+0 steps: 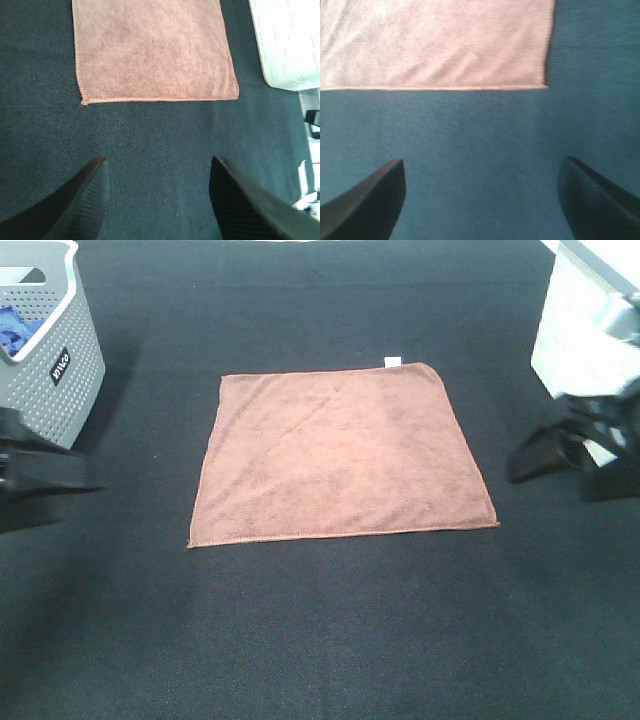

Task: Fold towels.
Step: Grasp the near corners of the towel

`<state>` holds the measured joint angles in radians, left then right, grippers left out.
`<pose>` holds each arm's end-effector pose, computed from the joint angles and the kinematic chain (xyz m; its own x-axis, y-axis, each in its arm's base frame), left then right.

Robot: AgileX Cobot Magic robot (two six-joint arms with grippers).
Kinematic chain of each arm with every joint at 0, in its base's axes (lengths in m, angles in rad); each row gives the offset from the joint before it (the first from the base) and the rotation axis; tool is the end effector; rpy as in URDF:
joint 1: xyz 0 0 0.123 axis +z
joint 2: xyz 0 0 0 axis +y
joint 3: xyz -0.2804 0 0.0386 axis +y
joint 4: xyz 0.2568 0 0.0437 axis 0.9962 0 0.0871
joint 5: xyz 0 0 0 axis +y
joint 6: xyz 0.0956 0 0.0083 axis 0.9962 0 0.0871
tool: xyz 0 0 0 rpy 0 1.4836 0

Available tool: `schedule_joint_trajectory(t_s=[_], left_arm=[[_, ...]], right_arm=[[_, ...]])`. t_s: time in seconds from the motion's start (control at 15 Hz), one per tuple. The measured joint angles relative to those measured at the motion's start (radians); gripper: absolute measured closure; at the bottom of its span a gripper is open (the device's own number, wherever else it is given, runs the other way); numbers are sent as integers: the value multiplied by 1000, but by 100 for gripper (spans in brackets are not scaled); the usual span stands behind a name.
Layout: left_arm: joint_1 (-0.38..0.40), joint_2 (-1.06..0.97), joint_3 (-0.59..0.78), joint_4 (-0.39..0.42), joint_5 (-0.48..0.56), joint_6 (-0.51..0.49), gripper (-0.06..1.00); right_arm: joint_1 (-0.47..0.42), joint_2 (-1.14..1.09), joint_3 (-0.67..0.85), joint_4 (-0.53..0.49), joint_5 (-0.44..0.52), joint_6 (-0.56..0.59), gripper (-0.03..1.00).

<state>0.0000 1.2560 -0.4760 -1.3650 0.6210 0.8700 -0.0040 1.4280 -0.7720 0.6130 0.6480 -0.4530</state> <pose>0.2159 -0.0547 0.1934 -0.8350 -0.3572 -0.4185 0.0202 0.7403 -0.6720 0.2675 0.0323 0.2029 -0.9085 0.0581 -0.4139 -0.0939 0.9366 0.3377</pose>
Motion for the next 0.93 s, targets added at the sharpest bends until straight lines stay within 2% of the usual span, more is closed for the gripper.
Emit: schedule_joint_trajectory(t_s=[0.07, 0.13, 0.27, 0.4, 0.53, 0.67, 0.93], left_arm=[[0, 109, -1, -118, 12, 113, 37], [0, 182, -6, -191, 33, 193, 37], [0, 305, -46, -272, 81, 288, 37], [0, 366, -75, -282, 91, 304, 37], [-3, 490, -161, -284, 93, 311, 36], [-35, 583, -236, -278, 92, 312, 33], [-110, 723, -369, -245, 0, 312, 32]], right_arm=[[0, 91, -66, 24, 29, -1, 18], [0, 142, -113, 26, 43, -1, 19], [0, 228, -193, 30, 60, -3, 19], [0, 259, -229, 35, 61, -3, 20], [0, 337, -307, 43, 61, -10, 22], [0, 410, -348, 45, 68, -34, 22], [0, 563, -400, 45, 70, -79, 22]])
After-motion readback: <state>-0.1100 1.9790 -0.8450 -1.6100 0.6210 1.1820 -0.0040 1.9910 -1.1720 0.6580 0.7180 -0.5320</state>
